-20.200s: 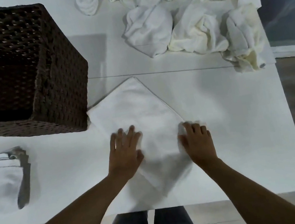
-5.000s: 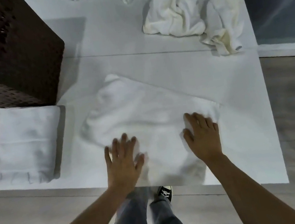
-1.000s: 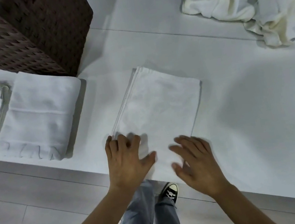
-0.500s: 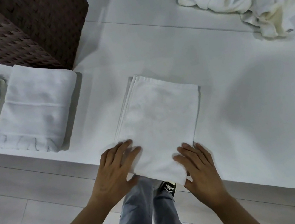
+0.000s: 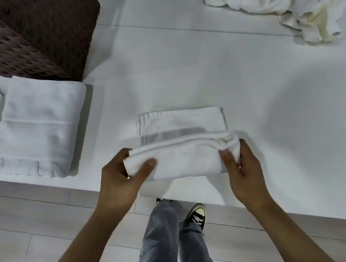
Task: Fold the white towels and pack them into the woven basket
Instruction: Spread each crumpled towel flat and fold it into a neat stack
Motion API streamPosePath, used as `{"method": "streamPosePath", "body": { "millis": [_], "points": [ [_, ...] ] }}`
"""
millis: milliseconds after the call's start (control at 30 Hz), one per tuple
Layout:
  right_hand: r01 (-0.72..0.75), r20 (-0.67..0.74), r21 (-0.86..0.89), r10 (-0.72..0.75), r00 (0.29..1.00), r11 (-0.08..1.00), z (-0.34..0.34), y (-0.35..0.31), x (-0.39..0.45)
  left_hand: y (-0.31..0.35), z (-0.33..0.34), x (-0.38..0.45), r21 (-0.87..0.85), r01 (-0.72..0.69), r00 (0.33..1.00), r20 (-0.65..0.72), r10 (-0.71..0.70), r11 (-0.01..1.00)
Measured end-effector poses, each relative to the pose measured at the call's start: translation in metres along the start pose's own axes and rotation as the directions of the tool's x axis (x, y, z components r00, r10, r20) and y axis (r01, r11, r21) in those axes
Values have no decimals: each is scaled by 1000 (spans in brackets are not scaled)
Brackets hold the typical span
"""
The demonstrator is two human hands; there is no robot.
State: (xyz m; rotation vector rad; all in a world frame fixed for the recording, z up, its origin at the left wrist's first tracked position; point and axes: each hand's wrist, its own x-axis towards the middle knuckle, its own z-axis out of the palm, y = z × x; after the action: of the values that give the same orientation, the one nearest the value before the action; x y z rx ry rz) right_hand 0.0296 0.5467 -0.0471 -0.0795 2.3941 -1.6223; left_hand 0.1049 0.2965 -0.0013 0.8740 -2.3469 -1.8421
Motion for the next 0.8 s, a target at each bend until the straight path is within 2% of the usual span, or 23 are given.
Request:
{"method": "streamPosePath", "body": {
  "millis": [100, 200, 433, 600, 667, 767, 800],
  "points": [
    [-29, -25, 49, 30, 999, 998, 7, -5, 18, 1, 7, 22, -57, 29, 999, 44, -27, 998],
    [-95, -111, 24, 97, 989, 995, 12, 0, 38, -14, 18, 41, 23, 67, 993, 101, -69, 997],
    [-210, -255, -141, 170, 952, 967, 24, 1, 71, -31, 40, 54, 203, 154, 986, -100, -136, 967],
    [-402, -278, -154, 351, 894, 903, 28, -4, 82, -38, 47, 54, 313, 196, 968, -211, -133, 929],
    [-377, -290, -142, 326, 900, 915, 27, -5, 77, -38, 46, 54, 360, 239, 960, -228, -163, 902],
    [-300, -310, -221, 225, 924, 928, 23, -2, 57, -30, 47, 49, 369, 325, 941, -223, -256, 871],
    [-315, -304, -229, 240, 922, 921, 20, -1, 49, -30, 48, 47, 368, 346, 934, -220, -281, 863]
  ]
}}
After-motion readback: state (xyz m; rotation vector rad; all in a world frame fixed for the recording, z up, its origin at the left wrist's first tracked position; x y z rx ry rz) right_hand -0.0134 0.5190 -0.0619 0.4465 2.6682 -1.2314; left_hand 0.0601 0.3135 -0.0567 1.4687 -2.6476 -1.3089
